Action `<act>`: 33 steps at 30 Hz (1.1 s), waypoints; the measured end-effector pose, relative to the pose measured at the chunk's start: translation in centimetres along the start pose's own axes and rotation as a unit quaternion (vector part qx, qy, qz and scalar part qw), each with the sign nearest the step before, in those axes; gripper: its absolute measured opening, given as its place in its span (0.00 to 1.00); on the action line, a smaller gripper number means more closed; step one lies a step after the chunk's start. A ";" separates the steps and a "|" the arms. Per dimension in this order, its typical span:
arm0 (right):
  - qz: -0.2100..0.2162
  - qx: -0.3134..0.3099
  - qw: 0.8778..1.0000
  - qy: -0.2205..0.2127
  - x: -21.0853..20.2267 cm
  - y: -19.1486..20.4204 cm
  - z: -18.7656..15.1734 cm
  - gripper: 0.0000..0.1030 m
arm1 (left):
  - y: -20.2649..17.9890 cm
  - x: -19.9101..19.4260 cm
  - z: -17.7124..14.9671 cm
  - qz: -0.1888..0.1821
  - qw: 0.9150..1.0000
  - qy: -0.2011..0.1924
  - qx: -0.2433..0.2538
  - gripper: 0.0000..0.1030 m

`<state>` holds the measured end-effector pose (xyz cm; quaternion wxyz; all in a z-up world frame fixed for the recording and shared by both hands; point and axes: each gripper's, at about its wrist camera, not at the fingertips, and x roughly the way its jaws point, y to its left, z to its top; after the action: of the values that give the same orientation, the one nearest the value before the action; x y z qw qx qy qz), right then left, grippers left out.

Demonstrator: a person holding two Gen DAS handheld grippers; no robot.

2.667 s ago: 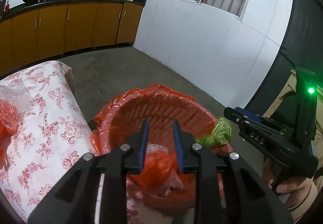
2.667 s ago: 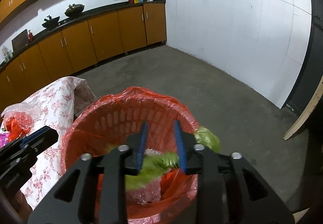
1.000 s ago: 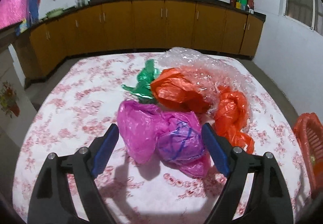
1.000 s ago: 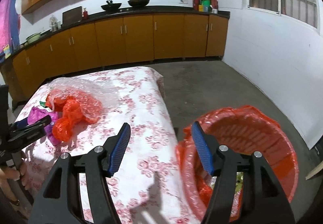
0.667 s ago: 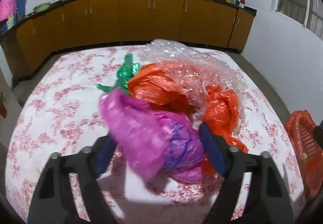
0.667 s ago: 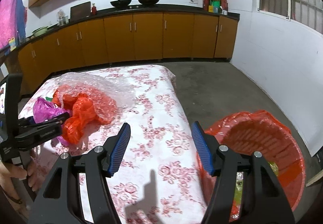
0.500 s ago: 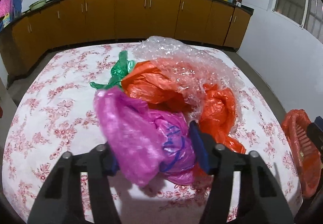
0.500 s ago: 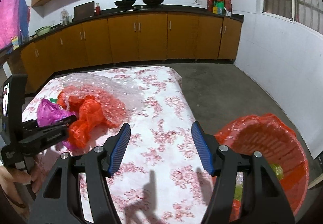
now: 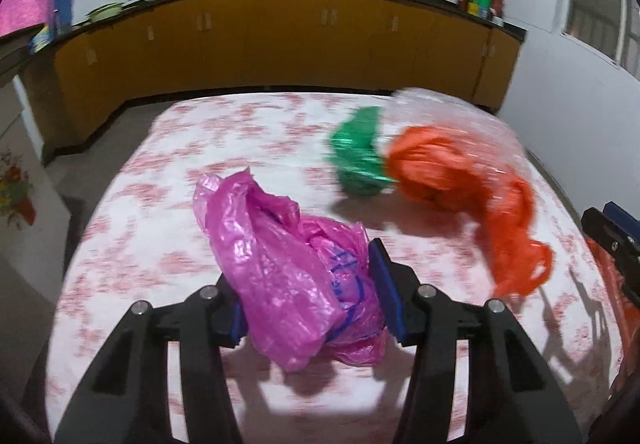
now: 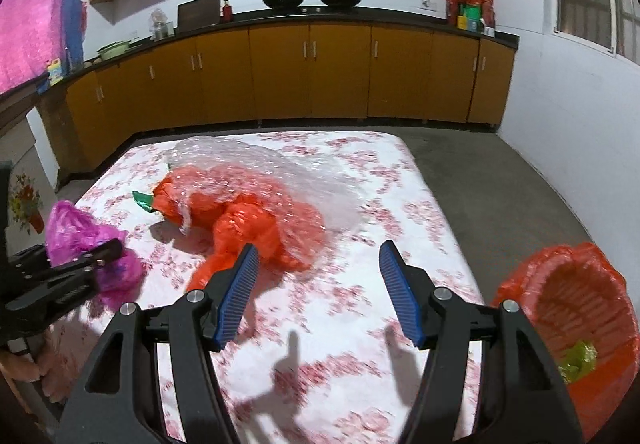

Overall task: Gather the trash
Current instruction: 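Grasp the clear bubble wrap with the right tool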

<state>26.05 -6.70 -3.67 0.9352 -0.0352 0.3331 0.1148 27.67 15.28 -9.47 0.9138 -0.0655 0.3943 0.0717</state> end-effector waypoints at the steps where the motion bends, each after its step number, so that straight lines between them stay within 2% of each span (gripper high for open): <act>1: 0.002 -0.001 1.000 0.000 0.3 0.2 0.1 0.61 | 0.8 -0.1 0.0 0.007 1.000 -0.001 -0.005 0.50; 5: 0.011 0.005 1.000 -0.005 1.7 1.1 1.2 0.59 | 3.0 -0.2 0.0 0.023 1.000 -0.002 -0.021 0.50; 9: 0.024 0.009 1.000 -0.013 2.8 1.8 2.5 0.58 | 3.8 -0.2 0.0 0.020 0.999 0.000 -0.031 0.50; 17: 0.045 -0.018 0.999 -0.016 4.4 3.6 3.8 0.54 | 3.9 -0.1 0.1 0.016 0.999 0.001 -0.033 0.50; 27: 0.044 -0.040 0.998 -0.006 6.4 4.3 4.5 0.46 | 4.0 0.1 0.1 0.014 0.999 0.003 -0.036 0.50; 30: 0.044 -0.047 0.998 -0.002 7.0 4.5 4.8 0.36 | 4.0 0.1 0.1 0.013 0.999 0.003 -0.036 0.50; 32: 0.042 -0.051 0.998 0.000 7.3 4.7 4.9 0.21 | 3.9 0.1 0.1 0.014 0.999 0.003 -0.036 0.50; 33: 0.041 -0.053 0.998 0.000 7.4 4.7 5.0 0.17 | 3.9 0.1 0.1 0.014 0.999 0.002 -0.035 0.50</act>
<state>33.56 -0.04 -4.43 0.9266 -0.0708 0.3277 0.1706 27.06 19.16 -9.70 0.9089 -0.0925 0.3945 0.0982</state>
